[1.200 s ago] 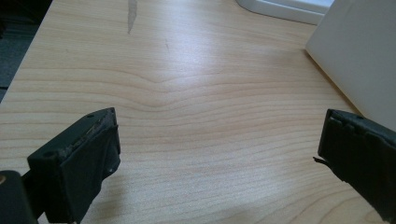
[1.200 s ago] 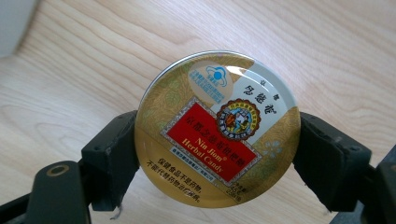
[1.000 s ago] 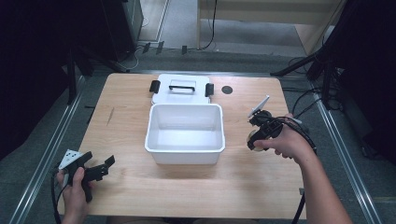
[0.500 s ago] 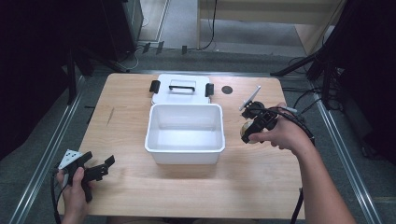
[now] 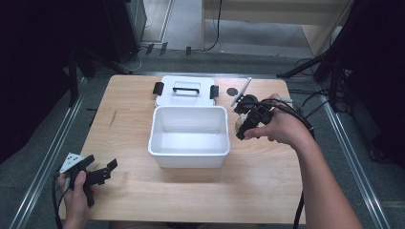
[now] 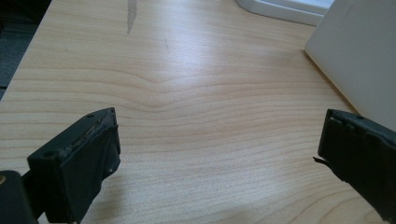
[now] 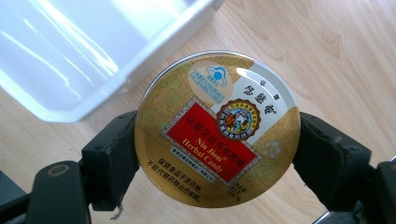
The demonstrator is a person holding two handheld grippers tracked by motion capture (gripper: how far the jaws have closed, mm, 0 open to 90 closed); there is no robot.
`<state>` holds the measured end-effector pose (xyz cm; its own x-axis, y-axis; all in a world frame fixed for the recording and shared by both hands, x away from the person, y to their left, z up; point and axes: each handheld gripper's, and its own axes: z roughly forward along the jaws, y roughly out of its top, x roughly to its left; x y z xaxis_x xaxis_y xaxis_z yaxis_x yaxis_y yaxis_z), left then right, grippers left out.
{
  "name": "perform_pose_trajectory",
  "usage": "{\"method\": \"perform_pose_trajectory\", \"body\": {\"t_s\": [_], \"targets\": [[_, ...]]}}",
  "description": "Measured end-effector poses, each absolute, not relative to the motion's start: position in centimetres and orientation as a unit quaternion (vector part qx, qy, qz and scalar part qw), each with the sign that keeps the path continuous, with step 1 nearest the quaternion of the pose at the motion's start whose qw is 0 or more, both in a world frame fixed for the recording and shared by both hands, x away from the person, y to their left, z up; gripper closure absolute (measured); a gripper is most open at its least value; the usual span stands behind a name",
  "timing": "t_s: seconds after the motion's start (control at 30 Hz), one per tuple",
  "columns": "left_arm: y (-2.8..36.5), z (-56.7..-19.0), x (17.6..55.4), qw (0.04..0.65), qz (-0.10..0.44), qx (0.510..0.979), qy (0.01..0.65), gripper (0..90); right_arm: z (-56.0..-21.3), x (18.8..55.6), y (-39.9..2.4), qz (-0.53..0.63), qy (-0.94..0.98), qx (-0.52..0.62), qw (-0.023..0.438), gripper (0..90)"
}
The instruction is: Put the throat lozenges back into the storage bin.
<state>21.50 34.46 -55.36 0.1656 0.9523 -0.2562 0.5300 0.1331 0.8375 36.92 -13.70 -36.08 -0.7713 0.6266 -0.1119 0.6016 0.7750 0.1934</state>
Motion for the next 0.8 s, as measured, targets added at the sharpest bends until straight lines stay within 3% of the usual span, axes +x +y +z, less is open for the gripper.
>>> {"method": "perform_pose_trajectory", "body": {"t_s": [0.8], "targets": [[34.5,-55.3,21.5,0.452,0.241,0.612,0.602,0.0,-35.5,37.1,-6.9,0.084,0.963,0.238,0.090,20.4]]}}
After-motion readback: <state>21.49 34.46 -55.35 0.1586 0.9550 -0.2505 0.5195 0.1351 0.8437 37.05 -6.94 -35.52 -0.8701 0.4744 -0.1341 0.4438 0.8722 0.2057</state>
